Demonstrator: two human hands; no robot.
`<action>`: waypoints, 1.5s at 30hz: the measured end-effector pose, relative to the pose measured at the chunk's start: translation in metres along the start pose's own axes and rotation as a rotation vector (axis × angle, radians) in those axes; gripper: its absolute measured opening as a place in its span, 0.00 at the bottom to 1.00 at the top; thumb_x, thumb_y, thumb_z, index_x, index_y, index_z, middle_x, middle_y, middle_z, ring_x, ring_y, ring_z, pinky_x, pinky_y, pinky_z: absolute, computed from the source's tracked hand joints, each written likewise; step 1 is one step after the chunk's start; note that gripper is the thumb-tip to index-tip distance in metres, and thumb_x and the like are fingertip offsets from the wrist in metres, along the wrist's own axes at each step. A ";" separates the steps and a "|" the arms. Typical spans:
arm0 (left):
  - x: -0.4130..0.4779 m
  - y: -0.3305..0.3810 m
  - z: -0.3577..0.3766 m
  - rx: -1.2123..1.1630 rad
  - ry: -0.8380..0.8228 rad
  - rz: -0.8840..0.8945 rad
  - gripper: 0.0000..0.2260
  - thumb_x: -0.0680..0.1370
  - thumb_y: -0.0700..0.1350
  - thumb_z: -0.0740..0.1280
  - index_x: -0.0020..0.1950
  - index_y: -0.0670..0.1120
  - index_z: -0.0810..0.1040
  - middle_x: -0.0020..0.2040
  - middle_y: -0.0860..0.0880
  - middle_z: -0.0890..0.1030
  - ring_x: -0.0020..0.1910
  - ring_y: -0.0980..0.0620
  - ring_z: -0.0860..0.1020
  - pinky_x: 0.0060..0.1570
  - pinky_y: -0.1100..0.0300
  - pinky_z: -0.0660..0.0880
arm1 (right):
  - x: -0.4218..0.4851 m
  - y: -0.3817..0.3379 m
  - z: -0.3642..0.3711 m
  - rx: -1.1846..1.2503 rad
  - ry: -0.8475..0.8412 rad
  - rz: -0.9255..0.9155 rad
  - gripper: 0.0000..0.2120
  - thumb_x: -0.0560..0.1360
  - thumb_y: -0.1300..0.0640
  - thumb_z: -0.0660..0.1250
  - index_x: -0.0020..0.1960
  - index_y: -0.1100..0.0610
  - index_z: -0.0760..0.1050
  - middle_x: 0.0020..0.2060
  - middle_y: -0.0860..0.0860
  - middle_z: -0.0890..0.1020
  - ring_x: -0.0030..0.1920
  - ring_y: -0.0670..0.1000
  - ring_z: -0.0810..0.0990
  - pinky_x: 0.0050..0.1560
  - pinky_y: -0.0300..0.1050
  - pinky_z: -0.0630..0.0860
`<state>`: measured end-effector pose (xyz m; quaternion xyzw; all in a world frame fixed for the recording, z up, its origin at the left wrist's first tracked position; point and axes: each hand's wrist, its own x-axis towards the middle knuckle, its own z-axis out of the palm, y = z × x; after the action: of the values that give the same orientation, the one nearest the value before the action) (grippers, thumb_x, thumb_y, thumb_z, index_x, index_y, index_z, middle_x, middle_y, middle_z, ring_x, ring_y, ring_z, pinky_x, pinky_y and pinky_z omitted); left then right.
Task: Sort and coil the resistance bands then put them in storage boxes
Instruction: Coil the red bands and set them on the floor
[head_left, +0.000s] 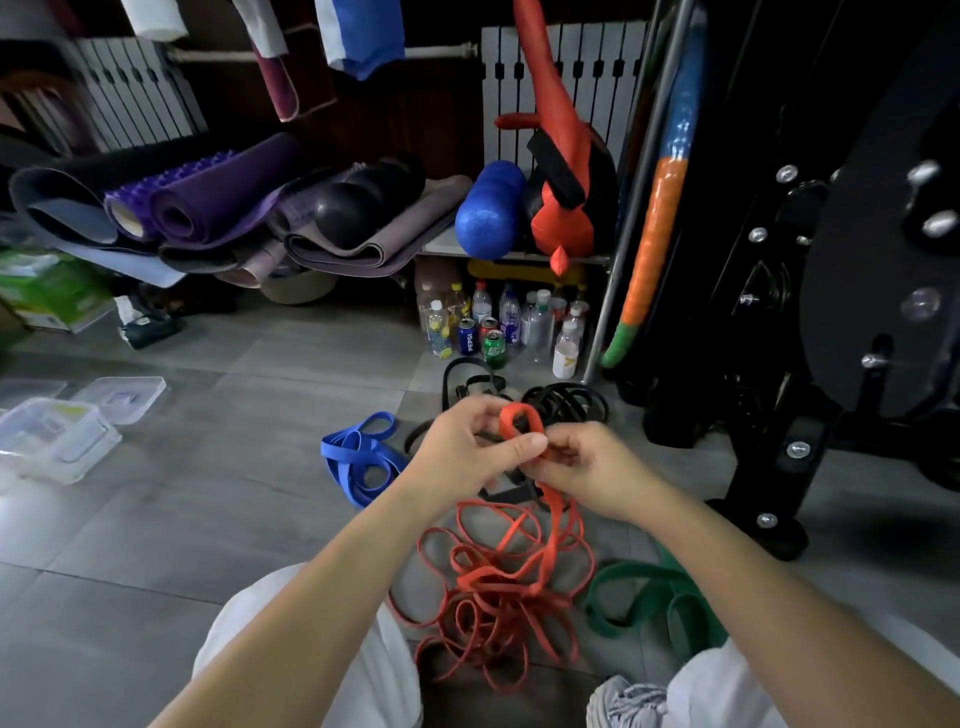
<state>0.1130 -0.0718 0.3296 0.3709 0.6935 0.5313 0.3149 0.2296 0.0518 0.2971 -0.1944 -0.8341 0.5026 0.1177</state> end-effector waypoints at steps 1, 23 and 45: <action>0.000 -0.001 0.003 0.019 0.009 0.013 0.07 0.72 0.43 0.73 0.47 0.45 0.78 0.37 0.48 0.80 0.31 0.55 0.78 0.28 0.64 0.74 | 0.001 0.002 0.002 -0.015 -0.003 -0.010 0.07 0.72 0.57 0.71 0.39 0.60 0.79 0.29 0.50 0.76 0.32 0.48 0.73 0.36 0.50 0.72; 0.001 -0.007 -0.029 -0.411 0.284 0.005 0.04 0.77 0.40 0.66 0.47 0.47 0.80 0.35 0.48 0.83 0.33 0.54 0.81 0.36 0.64 0.80 | 0.018 -0.031 -0.056 0.195 0.621 -0.168 0.14 0.75 0.66 0.65 0.40 0.47 0.72 0.32 0.41 0.82 0.37 0.42 0.83 0.38 0.37 0.80; -0.001 0.021 -0.061 -0.325 0.311 -0.032 0.06 0.80 0.43 0.63 0.46 0.46 0.79 0.38 0.46 0.79 0.34 0.53 0.80 0.39 0.65 0.80 | 0.008 -0.056 -0.072 0.074 0.218 0.103 0.11 0.74 0.67 0.68 0.55 0.69 0.75 0.38 0.55 0.81 0.32 0.43 0.81 0.32 0.35 0.78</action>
<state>0.0665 -0.1006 0.3642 0.2178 0.6449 0.6817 0.2682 0.2391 0.0890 0.3807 -0.2861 -0.7860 0.5145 0.1887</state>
